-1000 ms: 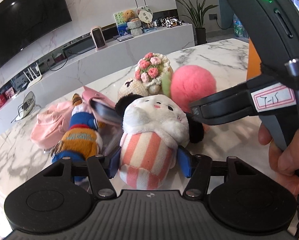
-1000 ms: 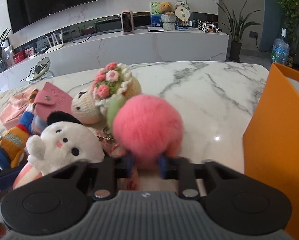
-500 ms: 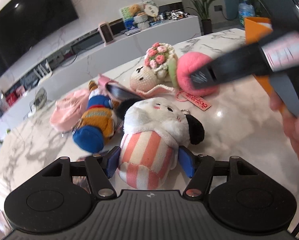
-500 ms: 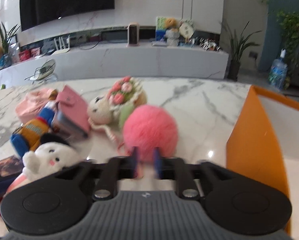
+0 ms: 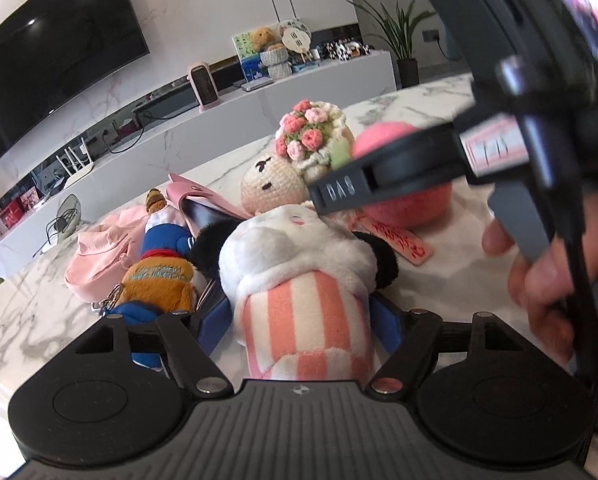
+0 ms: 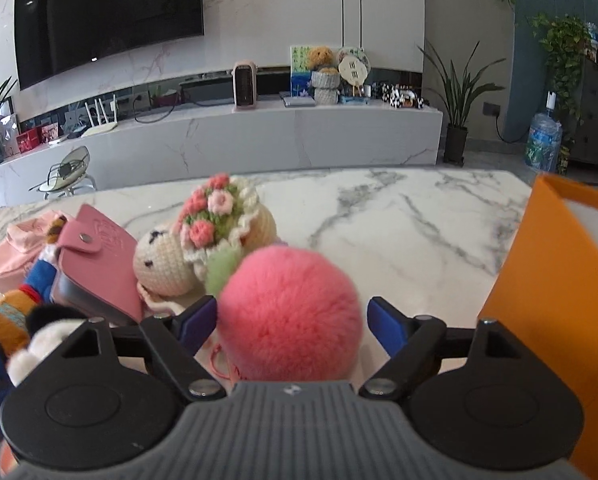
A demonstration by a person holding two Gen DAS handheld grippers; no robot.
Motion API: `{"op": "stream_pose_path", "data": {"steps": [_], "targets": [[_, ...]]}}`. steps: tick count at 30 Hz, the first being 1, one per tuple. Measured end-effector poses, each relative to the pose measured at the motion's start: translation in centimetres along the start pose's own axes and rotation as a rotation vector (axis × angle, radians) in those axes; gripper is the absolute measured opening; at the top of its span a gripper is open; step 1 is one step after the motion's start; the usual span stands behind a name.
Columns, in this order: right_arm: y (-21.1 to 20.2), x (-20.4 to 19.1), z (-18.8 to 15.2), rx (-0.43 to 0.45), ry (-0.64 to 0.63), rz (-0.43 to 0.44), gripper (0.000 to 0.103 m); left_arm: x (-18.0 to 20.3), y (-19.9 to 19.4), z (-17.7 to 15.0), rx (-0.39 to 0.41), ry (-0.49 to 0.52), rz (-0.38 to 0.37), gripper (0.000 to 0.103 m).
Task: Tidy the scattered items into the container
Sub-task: 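Grasp the striped panda plush with the left tool while the right tool grasps the pink pompom, then carry the panda plush and pink pompom into the orange box with both tools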
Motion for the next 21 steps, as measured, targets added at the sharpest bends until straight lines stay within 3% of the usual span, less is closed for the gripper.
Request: {"op": "stream_pose_path", "data": {"steps": [5, 7, 9, 21], "targets": [[1.1, 0.2, -0.6, -0.024, 0.023, 0.008, 0.070, -0.2, 0.2, 0.0, 0.023, -0.024, -0.002, 0.080], [1.3, 0.2, -0.8, -0.028, 0.022, 0.014, 0.052, -0.3, 0.2, 0.1, 0.022, -0.035, -0.005, 0.078], [1.3, 0.2, -0.9, -0.032, 0.022, 0.017, 0.047, -0.4, 0.1, 0.2, 0.024, -0.043, -0.006, 0.076], [-2.7, -0.4, 0.3, 0.066, -0.018, 0.008, 0.044, -0.8, -3.2, 1.0, 0.032, -0.027, 0.041, 0.074]]}}
Point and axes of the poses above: each gripper's, at about its wrist camera, not at the fingertips, and y roughly the way its jaws point, x to its right, z to its top, the point moved 2 cm from there along y, roughly the way its jaws point, and after that the axes turned 6 degrees about x, right-handed, at the moved point
